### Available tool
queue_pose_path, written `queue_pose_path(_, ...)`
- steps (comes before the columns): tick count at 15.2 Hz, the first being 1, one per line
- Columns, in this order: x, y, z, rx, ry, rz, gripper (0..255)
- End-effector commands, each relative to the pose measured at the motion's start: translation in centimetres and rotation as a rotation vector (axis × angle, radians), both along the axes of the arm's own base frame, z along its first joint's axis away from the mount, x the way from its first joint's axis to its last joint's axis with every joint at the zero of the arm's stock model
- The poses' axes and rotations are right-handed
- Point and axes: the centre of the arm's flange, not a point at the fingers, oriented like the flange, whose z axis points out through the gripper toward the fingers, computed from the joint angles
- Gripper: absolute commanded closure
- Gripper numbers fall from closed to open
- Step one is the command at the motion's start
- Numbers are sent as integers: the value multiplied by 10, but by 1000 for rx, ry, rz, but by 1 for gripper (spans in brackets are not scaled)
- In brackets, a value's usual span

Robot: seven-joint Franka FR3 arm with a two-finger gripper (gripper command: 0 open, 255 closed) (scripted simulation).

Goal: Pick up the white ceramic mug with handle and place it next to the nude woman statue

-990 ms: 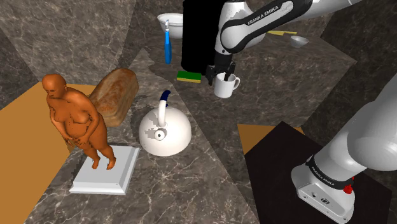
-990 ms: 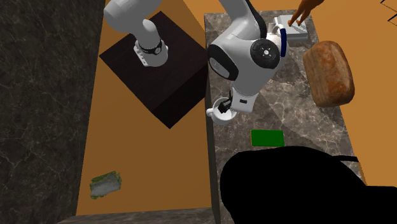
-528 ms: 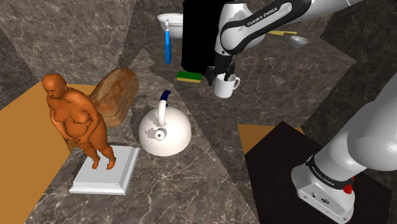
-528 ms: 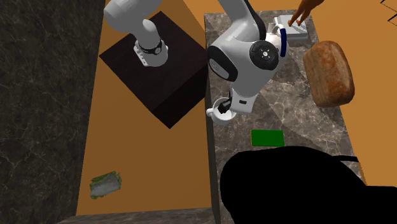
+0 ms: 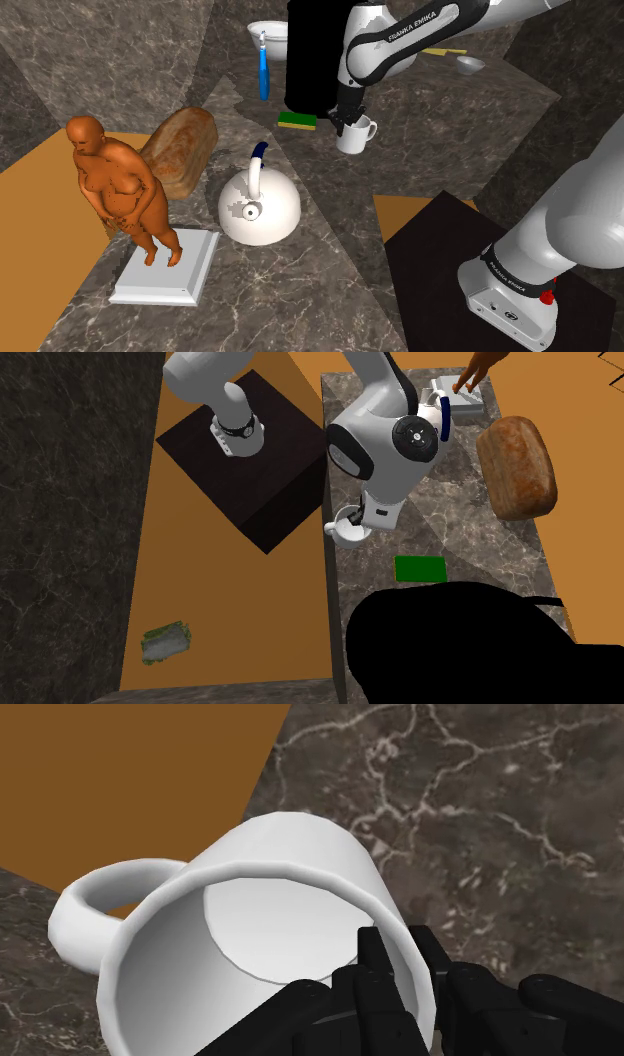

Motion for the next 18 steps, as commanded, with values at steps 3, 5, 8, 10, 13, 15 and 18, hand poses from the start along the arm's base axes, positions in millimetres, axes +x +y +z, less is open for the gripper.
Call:
queue_pose_path(3, 0, 0, 5, 0, 0, 0, 255)
queue_pose_path(5, 0, 0, 16, 0, 0, 0, 255)
queue_pose_path(8, 0, 0, 32, 0, 0, 0, 255)
queue_pose_path(10, 0, 0, 42, 0, 0, 0, 255)
queue_pose_path(13, 0, 0, 58, 0, 0, 0, 255)
queue_pose_path(15, 0, 0, 69, 0, 0, 0, 255)
queue_pose_path(18, 0, 0, 84, 0, 0, 0, 255)
